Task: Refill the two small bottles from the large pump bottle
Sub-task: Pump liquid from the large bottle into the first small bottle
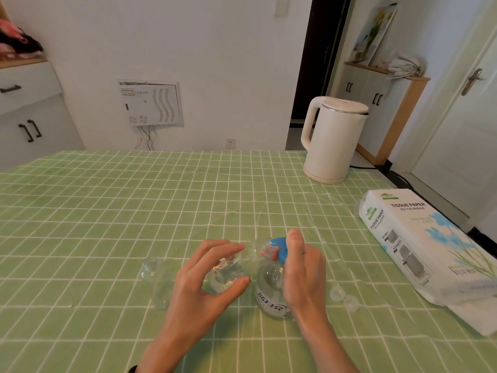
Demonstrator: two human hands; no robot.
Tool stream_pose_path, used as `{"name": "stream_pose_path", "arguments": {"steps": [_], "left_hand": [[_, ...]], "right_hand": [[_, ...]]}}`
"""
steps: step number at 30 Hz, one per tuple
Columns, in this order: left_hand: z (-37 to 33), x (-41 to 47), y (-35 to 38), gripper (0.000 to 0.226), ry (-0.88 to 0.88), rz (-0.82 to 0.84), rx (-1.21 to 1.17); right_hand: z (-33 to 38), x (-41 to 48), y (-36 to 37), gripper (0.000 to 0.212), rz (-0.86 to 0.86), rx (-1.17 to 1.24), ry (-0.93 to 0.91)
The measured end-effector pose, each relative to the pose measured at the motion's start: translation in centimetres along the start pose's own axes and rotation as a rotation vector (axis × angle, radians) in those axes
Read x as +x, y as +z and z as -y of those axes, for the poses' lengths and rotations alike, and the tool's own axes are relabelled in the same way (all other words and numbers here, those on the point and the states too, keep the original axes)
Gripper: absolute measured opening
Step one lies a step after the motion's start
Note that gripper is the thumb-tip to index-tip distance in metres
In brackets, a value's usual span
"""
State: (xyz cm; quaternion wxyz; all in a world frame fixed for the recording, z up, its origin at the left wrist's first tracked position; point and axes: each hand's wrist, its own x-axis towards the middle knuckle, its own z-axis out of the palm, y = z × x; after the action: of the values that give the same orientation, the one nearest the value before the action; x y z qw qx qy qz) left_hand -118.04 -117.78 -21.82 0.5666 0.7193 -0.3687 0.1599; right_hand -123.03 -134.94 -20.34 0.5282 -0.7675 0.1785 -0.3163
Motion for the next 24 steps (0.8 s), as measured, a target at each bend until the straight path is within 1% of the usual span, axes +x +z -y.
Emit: {"name": "stream_pose_path", "arguments": {"steps": [4, 8, 15, 18, 22, 24], "left_hand": [[-0.02, -0.01, -0.01, 0.046, -0.002, 0.0, 0.001], [-0.04, 0.0, 0.03, 0.047, 0.004, 0.005, 0.004], [-0.04, -0.02, 0.06, 0.046, 0.004, 0.003, 0.0], [-0.03, -0.02, 0.07, 0.047, 0.008, 0.001, 0.009], [-0.06, -0.04, 0.0, 0.047, 0.003, 0.002, 0.006], [-0.04, -0.02, 0.05, 0.047, 0.008, 0.006, 0.006]], "right_hand": [[0.18, -0.01, 0.01, 0.069, 0.005, 0.001, -0.022], [0.16, 0.14, -0.08, 0.06, 0.015, 0.023, 0.007], [-0.26, 0.01, -0.01, 0.078, 0.02, 0.009, 0.021], [-0.17, -0.02, 0.03, 0.072, 0.009, 0.004, 0.004], [0.16, 0.05, -0.06, 0.07, 0.032, 0.013, 0.02], [0.24, 0.09, -0.16, 0.063, 0.035, 0.012, 0.017]]}}
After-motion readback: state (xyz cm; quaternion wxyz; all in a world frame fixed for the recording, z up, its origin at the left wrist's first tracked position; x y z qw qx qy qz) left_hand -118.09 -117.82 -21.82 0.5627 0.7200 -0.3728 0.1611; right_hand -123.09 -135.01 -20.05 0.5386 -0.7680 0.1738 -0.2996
